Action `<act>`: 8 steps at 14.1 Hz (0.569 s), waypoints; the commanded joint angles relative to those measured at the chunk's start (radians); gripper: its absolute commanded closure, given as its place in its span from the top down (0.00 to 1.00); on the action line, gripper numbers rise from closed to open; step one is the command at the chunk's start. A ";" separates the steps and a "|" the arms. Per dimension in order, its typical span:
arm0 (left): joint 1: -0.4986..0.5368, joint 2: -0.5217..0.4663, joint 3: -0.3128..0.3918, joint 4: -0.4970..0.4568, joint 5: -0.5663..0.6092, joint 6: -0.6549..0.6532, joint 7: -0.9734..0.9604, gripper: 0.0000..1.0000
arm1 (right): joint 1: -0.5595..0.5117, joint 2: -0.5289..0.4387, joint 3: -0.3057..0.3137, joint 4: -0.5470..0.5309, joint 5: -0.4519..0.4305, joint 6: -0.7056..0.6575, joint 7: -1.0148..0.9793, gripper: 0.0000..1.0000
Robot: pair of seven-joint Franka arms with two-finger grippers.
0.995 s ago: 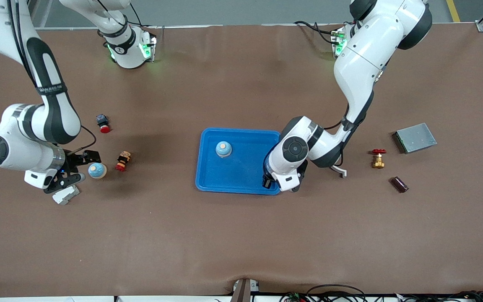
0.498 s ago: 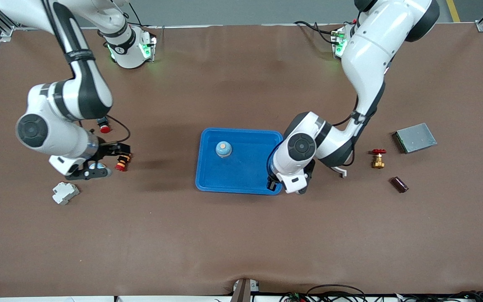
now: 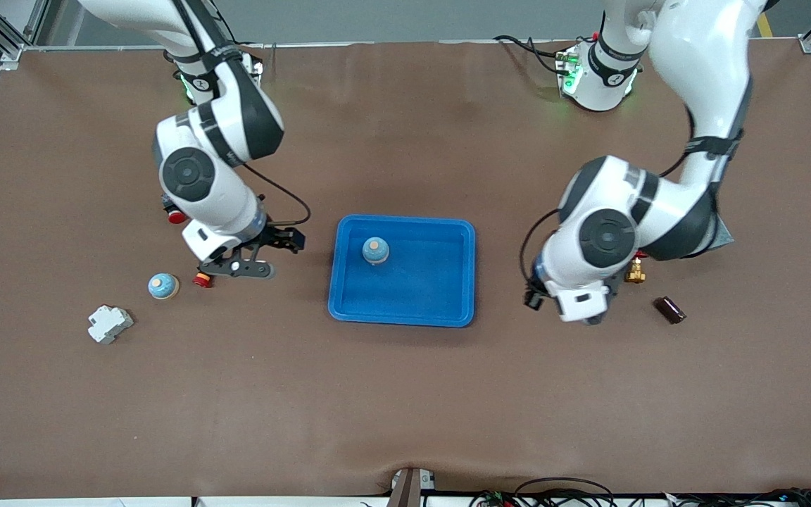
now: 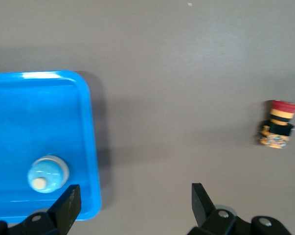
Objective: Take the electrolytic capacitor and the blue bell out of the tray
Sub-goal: 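Carry the capacitor toward the arc while the right gripper reaches the second bell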
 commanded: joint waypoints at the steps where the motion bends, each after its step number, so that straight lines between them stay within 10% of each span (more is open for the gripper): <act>1: 0.109 -0.107 -0.023 -0.202 -0.005 0.028 0.066 0.00 | 0.073 0.032 -0.012 -0.003 0.023 0.085 0.104 1.00; 8: 0.314 -0.112 -0.047 -0.385 -0.023 0.191 0.211 0.00 | 0.201 0.242 -0.010 0.166 0.048 0.133 0.195 1.00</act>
